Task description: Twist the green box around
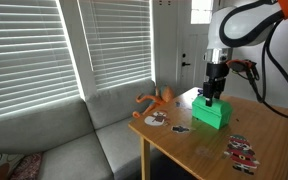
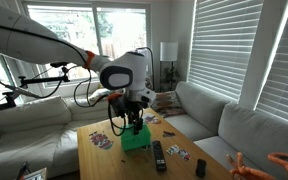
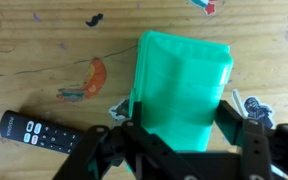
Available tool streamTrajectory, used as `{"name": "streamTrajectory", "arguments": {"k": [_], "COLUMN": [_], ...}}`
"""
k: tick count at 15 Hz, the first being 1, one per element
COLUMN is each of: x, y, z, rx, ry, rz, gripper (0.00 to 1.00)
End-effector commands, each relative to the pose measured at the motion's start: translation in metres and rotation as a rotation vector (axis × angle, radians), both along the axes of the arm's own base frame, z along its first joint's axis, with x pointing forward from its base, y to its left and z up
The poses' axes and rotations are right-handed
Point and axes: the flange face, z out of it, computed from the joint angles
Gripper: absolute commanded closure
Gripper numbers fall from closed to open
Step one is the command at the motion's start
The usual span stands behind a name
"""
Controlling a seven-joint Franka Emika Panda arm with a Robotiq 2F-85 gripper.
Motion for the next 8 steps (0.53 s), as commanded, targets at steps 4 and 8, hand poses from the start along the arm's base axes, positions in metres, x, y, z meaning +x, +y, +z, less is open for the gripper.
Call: {"name": "streamTrajectory", "arguments": {"k": [4,8], "x": [-0.0216,-0.0283], "y": [-0.0004,-0.0054], "z": [-0.0104,-0.0062], "rx": [0.007,-0.002], "ry": [0.035,0.031], "rz": [0.093,0.057], "gripper": [0.07,0.00]}}
